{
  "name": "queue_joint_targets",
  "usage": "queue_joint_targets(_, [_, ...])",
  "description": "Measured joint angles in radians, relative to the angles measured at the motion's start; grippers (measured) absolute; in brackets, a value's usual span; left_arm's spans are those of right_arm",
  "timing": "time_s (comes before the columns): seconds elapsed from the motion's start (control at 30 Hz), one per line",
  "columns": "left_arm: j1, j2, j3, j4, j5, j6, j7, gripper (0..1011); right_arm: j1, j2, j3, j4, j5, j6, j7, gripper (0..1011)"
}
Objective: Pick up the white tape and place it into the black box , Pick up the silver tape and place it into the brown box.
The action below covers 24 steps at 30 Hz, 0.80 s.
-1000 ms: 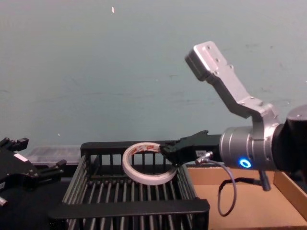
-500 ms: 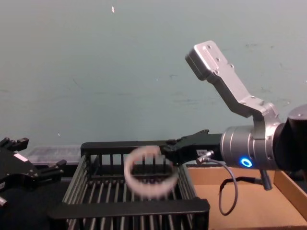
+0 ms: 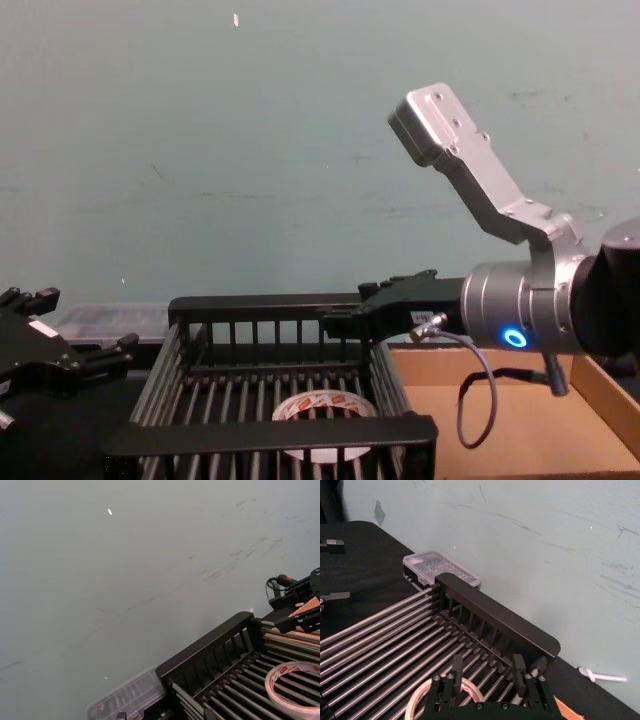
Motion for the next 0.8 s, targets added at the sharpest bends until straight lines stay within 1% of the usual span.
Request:
queue_joint_targets(0.03, [0.0, 0.0, 0.0, 0.0, 0.0, 0.0, 0.0, 1001, 0.0, 0.0, 0.0, 0.0, 0.0, 0.0, 0.0, 615])
queue_joint_targets(0.17, [0.0, 0.0, 0.0, 0.0, 0.0, 0.0, 0.0, 1001, -0.001, 0.001, 0.001, -0.001, 0.001, 0.001, 0.0, 752])
queue_joint_targets(0.23, [0.0, 0.0, 0.0, 0.0, 0.0, 0.0, 0.0, 1001, -0.001, 0.001, 0.001, -0.001, 0.001, 0.001, 0.0, 791])
queue_joint_targets(0.27, [0.0, 0.0, 0.0, 0.0, 0.0, 0.0, 0.0, 1001, -0.001, 0.001, 0.001, -0.001, 0.001, 0.001, 0.0, 844])
queue_joint_targets(0.5, [0.0, 0.0, 0.0, 0.0, 0.0, 0.0, 0.0, 1001, -0.001, 0.001, 0.001, -0.002, 0.001, 0.001, 0.0, 1002])
queue_joint_targets(0.8, [0.0, 0.0, 0.0, 0.0, 0.0, 0.0, 0.0, 1001, -0.001, 0.001, 0.001, -0.002, 0.001, 0.001, 0.0, 1002])
